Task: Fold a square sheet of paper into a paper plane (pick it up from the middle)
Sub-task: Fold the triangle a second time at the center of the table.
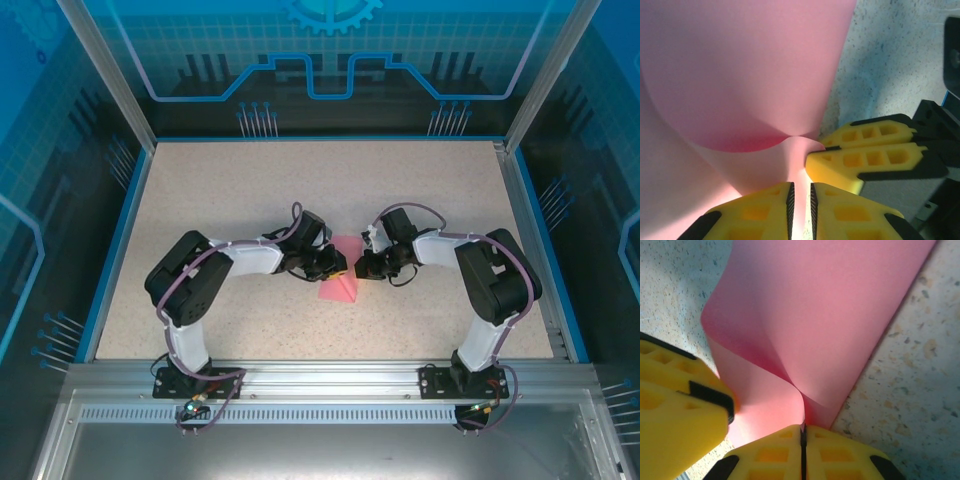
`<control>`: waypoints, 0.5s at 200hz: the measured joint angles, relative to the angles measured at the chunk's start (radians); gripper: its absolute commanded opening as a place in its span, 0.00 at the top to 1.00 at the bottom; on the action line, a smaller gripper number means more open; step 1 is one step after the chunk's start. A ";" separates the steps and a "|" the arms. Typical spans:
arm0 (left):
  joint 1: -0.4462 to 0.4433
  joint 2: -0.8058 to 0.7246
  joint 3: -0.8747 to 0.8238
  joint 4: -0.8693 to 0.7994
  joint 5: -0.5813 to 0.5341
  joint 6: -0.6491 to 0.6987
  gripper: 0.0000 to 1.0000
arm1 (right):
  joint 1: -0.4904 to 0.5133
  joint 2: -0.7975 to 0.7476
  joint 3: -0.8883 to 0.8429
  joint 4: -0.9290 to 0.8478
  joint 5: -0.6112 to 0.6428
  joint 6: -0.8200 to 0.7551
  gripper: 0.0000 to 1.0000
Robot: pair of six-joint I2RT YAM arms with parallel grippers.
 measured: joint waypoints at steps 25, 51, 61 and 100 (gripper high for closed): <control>0.000 0.022 0.000 0.012 0.000 -0.003 0.82 | 0.000 0.001 0.008 0.000 0.000 0.000 0.92; 0.000 0.026 0.000 0.012 -0.001 -0.003 0.82 | 0.000 0.002 0.016 0.000 0.000 0.000 0.92; 0.000 0.026 -0.001 0.012 -0.001 -0.004 0.82 | 0.000 0.002 0.017 0.000 0.000 0.000 0.92; 0.000 0.026 -0.001 0.012 -0.001 -0.007 0.82 | 0.000 0.011 0.023 -0.001 -0.001 0.000 0.92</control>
